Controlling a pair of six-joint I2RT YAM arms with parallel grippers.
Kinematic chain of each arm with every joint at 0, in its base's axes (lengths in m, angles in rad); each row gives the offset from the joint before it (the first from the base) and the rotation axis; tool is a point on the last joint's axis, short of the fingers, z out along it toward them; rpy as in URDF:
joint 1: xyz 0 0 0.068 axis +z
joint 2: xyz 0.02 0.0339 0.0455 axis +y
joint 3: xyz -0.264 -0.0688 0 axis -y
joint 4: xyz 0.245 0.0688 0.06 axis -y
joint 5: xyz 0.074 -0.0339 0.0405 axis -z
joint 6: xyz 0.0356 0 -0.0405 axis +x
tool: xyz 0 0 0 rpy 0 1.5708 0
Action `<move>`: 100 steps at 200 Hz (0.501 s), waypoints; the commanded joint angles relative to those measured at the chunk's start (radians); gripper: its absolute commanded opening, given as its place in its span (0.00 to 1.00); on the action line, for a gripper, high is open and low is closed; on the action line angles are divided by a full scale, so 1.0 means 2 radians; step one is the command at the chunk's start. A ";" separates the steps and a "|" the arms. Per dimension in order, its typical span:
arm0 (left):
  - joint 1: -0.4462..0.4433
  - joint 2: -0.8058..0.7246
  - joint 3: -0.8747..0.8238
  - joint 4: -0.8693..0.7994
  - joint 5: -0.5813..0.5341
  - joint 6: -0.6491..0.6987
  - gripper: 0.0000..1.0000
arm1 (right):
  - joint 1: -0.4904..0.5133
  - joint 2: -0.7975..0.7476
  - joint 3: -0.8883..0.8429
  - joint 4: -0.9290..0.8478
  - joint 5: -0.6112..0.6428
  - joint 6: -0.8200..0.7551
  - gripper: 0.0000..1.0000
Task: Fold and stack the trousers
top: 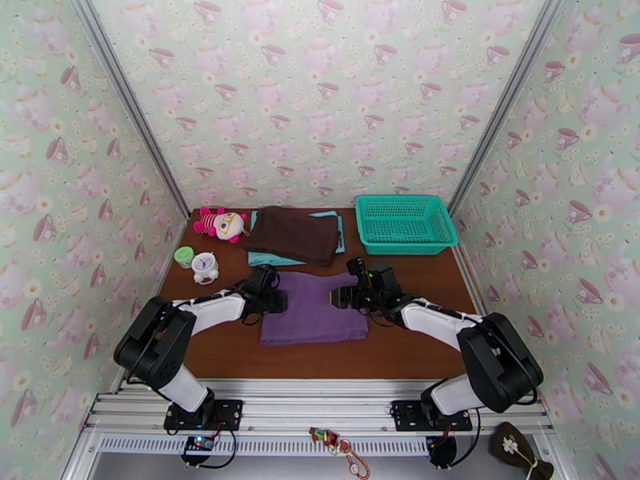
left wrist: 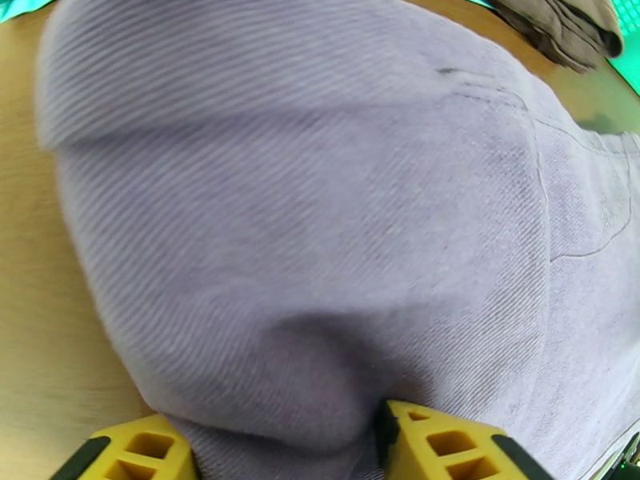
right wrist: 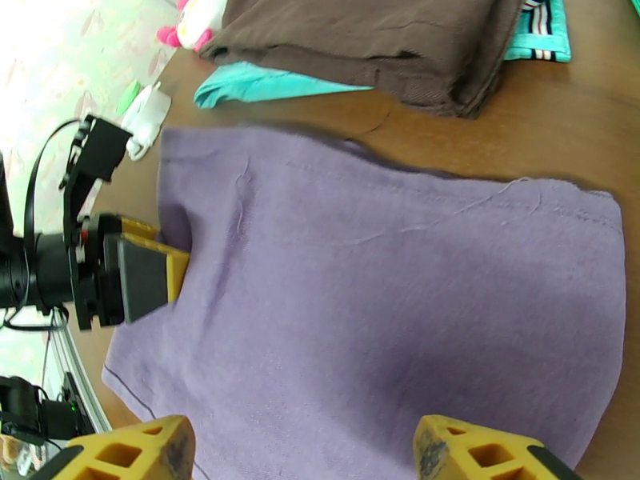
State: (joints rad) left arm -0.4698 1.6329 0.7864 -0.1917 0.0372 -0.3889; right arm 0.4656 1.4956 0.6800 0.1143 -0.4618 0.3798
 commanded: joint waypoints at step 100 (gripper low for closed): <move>0.009 0.016 0.011 -0.074 0.008 0.002 0.72 | -0.001 0.000 -0.010 0.020 -0.035 0.008 0.75</move>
State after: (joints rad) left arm -0.4564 1.6028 0.7982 -0.3145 0.0231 -0.3916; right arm 0.4625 1.4929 0.6605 0.1303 -0.5064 0.3817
